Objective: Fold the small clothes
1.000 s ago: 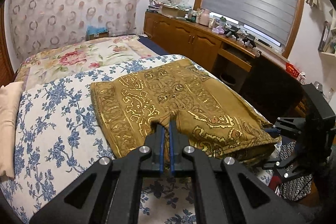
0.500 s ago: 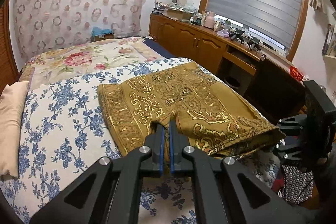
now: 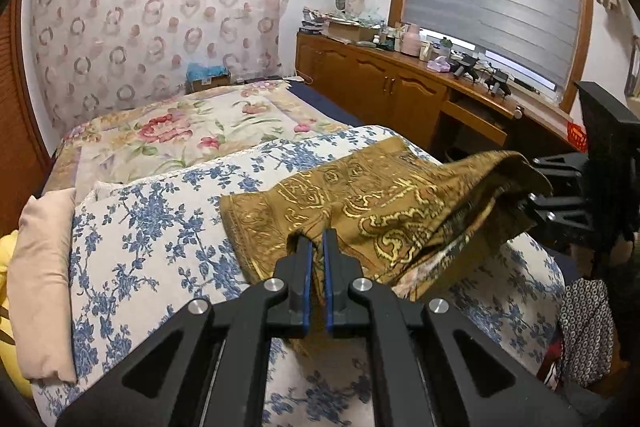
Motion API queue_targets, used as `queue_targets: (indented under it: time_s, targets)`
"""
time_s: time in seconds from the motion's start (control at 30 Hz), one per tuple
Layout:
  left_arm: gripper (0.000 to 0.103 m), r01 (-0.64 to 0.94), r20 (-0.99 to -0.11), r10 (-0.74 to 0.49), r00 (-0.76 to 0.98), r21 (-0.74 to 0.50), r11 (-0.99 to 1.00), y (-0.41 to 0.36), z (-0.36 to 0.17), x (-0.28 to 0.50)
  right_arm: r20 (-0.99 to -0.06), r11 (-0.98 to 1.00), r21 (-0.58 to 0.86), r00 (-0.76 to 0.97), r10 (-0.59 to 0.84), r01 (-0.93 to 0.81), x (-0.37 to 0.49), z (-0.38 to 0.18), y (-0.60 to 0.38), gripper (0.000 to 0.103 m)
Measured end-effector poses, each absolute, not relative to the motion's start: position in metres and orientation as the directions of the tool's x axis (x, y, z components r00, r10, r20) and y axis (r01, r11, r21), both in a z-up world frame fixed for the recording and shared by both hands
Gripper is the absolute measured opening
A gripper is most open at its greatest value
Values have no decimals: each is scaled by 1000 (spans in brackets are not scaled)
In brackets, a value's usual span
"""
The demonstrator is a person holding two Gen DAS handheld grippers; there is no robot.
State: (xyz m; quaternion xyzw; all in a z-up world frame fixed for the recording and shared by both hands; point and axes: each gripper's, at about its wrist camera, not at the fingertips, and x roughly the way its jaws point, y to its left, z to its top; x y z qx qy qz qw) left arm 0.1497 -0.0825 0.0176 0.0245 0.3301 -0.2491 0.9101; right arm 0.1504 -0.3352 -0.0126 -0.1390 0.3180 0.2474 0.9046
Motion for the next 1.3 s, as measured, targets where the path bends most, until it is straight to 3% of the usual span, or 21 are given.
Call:
queue_targets:
  time_s: [0.23, 0.3, 0.37, 0.4, 1.03, 1.2, 1.27, 1.3]
  targets:
    - [8, 453, -627, -438, 644, -149, 879, -72, 8, 167, -654, 824, -82, 654, 380, -561, 196, -23, -327, 8]
    - [16, 453, -626, -438, 645, -149, 879, -70, 9, 168, -659, 819, -83, 648, 382, -567, 205, -25, -326, 8]
    - [40, 444, -616, -430, 660, -142, 885, -66, 12, 170, -664, 814, -82, 641, 385, -575, 214, -28, -325, 8]
    - [41, 439, -609, -427, 668, -141, 888, -63, 14, 172, -665, 813, -82, 639, 386, -577, 218, -29, -324, 8]
    - [44, 411, -689, -410, 598, -176, 895, -51, -16, 234, -711, 789, -36, 571, 412, -614, 290, -40, -317, 8]
    - [44, 410, -717, -399, 571, -173, 896, -57, -26, 250, -710, 808, -58, 593, 379, -586, 303, -38, -315, 28]
    - [44, 409, -727, -396, 561, -172, 896, -60, -30, 256, -695, 833, -64, 624, 357, -549, 308, -30, -319, 42]
    - [44, 411, -731, -396, 556, -173, 895, -61, -32, 259, -689, 846, -62, 636, 347, -529, 310, -26, -322, 42]
